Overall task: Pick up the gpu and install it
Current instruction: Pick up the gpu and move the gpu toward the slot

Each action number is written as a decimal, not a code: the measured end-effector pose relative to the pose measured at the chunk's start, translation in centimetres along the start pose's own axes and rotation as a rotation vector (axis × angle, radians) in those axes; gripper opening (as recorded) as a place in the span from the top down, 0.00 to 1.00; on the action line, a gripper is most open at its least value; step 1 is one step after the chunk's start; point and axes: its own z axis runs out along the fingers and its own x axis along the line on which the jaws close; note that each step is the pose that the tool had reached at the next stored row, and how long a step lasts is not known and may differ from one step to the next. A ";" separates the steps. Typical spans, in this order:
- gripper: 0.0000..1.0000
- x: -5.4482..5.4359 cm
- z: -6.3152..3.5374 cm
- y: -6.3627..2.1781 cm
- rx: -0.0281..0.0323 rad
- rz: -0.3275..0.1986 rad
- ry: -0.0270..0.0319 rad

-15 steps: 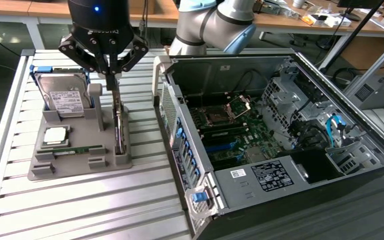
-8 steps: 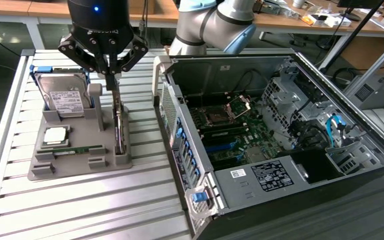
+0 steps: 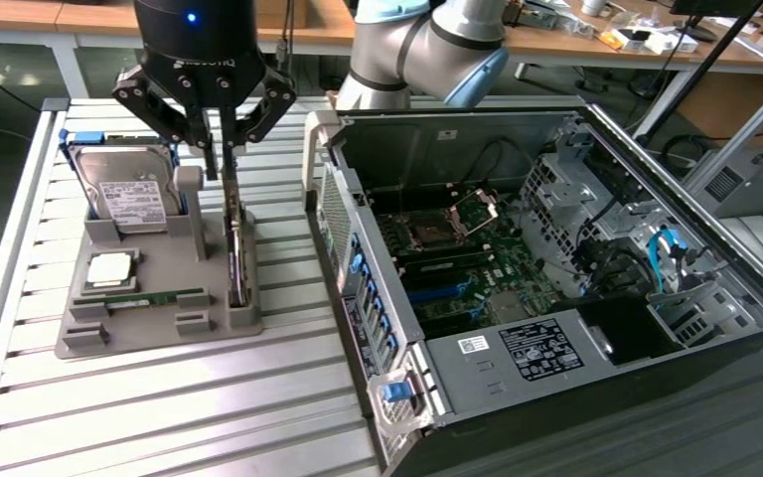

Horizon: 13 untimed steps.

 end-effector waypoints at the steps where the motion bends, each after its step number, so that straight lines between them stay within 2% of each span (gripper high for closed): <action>1: 0.83 0.0 0.00 0.00 0.0000 0.000 0.0000; 5: 0.58 0.0 0.00 0.00 0.0000 0.000 0.0000; 6: 0.58 0.0 0.00 0.00 0.0000 0.000 0.0000; 7: 0.52 0.0 0.00 0.00 -0.0001 0.000 -0.0001; 13: 0.52 0.0 0.00 0.00 0.0001 0.000 0.0000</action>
